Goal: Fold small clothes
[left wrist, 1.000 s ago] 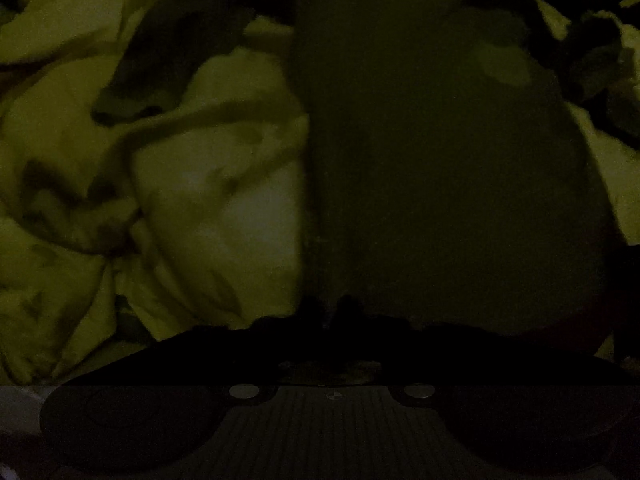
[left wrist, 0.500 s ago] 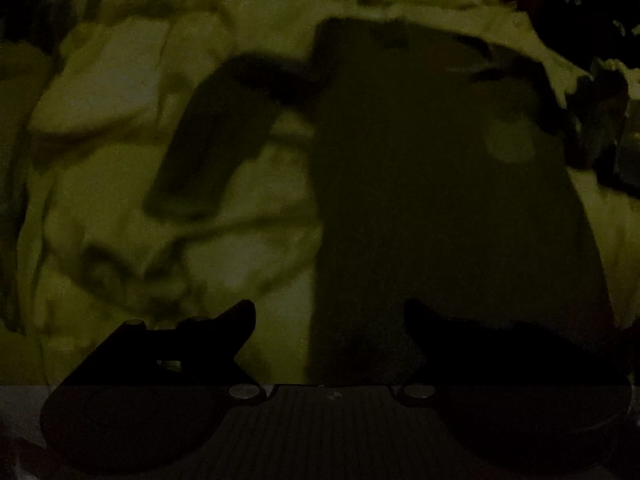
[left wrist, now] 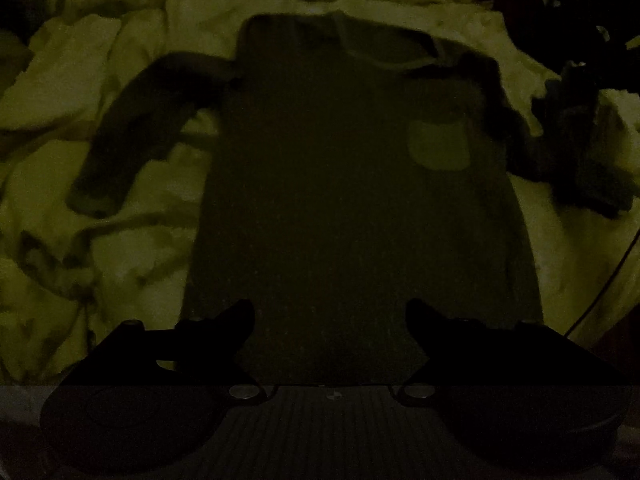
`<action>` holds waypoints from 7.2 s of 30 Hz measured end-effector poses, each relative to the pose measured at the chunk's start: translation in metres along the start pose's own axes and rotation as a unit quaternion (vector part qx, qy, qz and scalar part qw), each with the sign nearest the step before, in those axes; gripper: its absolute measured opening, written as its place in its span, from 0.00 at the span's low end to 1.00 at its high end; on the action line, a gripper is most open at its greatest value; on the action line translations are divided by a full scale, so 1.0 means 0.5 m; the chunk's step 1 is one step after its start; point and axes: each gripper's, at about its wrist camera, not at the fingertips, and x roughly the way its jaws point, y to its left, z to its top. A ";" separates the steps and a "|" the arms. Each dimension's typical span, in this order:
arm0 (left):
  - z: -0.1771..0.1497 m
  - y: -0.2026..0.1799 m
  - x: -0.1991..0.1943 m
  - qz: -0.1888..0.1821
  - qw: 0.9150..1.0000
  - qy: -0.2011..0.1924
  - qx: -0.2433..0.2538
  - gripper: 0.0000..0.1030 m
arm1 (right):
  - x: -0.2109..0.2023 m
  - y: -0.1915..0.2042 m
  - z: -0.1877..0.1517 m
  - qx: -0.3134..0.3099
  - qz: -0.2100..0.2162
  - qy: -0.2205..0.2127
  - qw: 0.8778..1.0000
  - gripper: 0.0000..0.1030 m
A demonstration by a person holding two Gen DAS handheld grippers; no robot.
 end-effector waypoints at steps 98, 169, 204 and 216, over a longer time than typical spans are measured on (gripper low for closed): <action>0.009 0.316 -0.053 0.106 0.953 -0.094 -0.267 1.00 | 0.056 0.674 -0.044 0.000 0.267 0.006 0.964 0.36; 0.087 0.285 0.043 0.170 0.976 -0.094 0.097 1.00 | -0.052 0.441 -0.222 0.086 0.251 0.111 0.958 0.93; 0.231 0.466 -0.201 0.032 0.971 -0.189 -0.143 0.68 | -0.110 0.439 -0.254 0.120 0.243 0.086 0.959 0.92; 0.205 0.115 -0.073 -0.173 0.979 -0.061 -0.083 0.68 | -0.115 0.354 -0.249 0.155 0.221 0.058 0.961 0.93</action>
